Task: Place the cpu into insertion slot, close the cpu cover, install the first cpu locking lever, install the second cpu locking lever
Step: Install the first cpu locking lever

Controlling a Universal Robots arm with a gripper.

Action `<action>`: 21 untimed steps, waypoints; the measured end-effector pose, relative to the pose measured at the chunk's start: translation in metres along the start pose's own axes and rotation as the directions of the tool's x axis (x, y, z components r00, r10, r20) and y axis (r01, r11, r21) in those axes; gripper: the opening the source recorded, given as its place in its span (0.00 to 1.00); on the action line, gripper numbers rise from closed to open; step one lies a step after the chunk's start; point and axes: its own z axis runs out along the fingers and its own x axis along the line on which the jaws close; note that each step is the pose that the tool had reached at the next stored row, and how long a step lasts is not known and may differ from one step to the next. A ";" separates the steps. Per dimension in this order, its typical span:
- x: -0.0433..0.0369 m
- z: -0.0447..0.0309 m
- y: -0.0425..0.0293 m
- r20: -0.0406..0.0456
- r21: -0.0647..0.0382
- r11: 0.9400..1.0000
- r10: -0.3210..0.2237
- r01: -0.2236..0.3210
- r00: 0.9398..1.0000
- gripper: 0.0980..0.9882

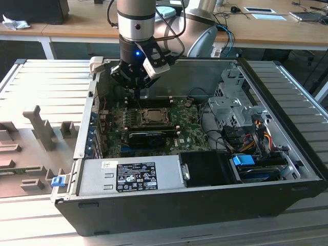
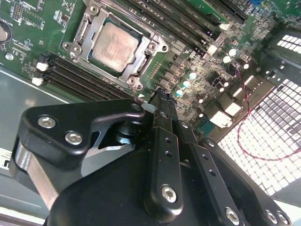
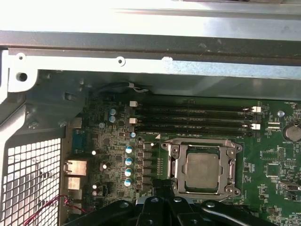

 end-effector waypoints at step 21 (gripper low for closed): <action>0.0069 0.0011 0.0002 0.001 0.000 1.000 0.000 0.000 1.000 0.01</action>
